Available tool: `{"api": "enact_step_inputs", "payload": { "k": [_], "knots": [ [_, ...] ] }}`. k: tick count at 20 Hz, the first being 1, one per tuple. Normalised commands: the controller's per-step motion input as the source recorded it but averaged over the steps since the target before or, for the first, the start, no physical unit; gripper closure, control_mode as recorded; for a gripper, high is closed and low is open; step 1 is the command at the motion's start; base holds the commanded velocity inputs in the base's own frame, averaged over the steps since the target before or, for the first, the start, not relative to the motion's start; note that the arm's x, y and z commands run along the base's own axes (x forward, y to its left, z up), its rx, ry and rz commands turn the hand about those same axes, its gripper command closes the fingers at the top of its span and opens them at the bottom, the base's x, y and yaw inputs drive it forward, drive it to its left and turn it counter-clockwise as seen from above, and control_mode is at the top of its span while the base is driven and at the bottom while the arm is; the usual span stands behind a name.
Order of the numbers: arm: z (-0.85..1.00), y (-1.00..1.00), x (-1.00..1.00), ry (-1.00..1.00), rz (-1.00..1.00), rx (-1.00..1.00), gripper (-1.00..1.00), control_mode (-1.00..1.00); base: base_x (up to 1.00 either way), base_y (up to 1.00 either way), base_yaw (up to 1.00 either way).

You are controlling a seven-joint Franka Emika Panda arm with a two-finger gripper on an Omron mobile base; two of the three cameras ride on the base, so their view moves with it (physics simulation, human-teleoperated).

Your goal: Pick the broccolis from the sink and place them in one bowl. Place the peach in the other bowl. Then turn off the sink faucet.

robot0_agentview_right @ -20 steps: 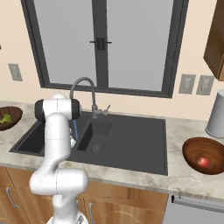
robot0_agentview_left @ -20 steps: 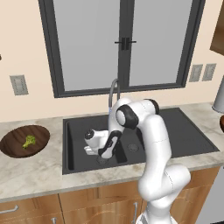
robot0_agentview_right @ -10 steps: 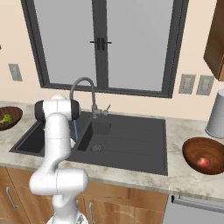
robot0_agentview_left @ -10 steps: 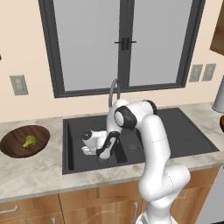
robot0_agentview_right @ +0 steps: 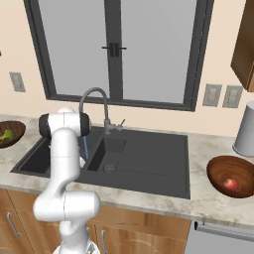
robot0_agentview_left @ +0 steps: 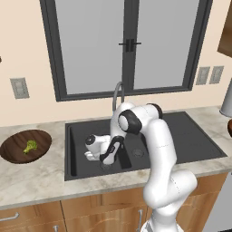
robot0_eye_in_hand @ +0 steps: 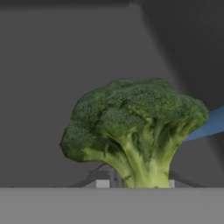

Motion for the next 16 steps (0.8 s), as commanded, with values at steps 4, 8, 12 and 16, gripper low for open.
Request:
{"api": "enact_step_inputs", "payload": {
  "k": [4, 8, 12, 16],
  "knots": [
    [0.18, 0.0, -0.13, -0.07, 0.0, 0.0, 1.0, -1.0, 0.0, 0.0, 0.0],
    [0.35, 0.0, -0.23, -0.13, 0.0, 0.0, 1.0, -1.0, 0.0, 0.0, 0.0],
    [0.42, 0.0, -0.19, -0.11, 0.0, 0.0, 1.0, -1.0, 0.0, 0.0, 0.0],
    [0.5, 0.0, -0.13, -0.1, 0.0, 0.0, 1.0, -1.0, 0.0, 0.0, 0.0]
  ]
}}
